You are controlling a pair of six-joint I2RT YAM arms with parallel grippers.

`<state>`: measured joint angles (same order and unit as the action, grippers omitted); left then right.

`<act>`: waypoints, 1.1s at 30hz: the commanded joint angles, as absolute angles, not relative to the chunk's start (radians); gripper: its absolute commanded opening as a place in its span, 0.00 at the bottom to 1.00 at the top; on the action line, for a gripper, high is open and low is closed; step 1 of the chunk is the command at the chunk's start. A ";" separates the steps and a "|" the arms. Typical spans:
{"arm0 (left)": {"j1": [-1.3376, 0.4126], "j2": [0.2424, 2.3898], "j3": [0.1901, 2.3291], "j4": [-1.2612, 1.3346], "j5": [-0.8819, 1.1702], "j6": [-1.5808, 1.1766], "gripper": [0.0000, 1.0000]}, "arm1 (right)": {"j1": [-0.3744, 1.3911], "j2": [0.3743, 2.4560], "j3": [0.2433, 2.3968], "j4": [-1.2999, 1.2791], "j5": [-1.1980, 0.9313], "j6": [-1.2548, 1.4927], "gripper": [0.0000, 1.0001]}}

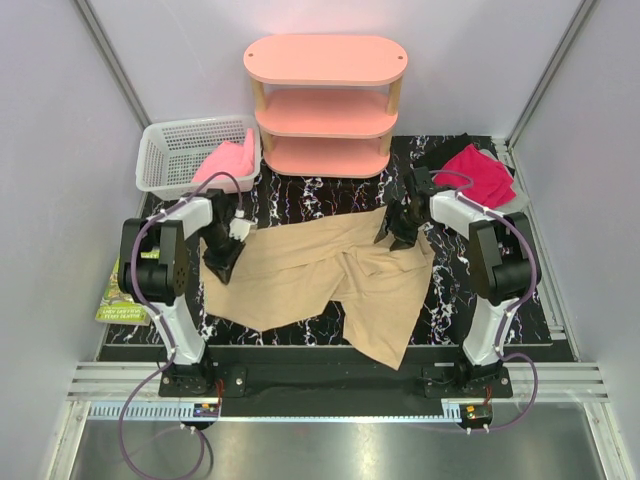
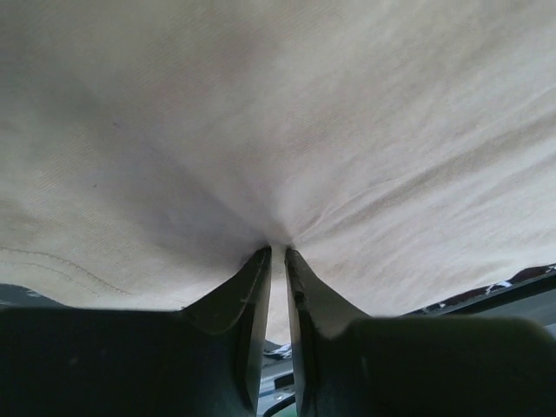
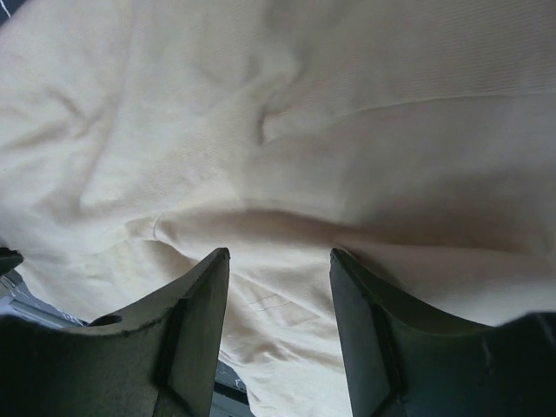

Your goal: Fold and stack the t-shirts

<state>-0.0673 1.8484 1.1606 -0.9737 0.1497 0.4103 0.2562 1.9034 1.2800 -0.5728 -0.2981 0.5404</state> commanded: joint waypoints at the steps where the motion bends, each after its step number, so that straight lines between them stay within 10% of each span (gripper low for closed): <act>1: 0.000 1.948 1.235 -0.908 0.003 0.488 0.20 | 0.230 1.913 1.279 -0.575 -0.275 0.545 0.58; 16: -0.031 1.997 1.480 -0.989 -0.014 0.443 0.20 | 0.101 2.091 1.404 -0.626 -0.267 0.514 0.56; 33: -0.086 1.793 1.238 -0.943 0.048 0.433 0.20 | 0.078 1.835 1.173 -0.623 -0.227 0.497 0.59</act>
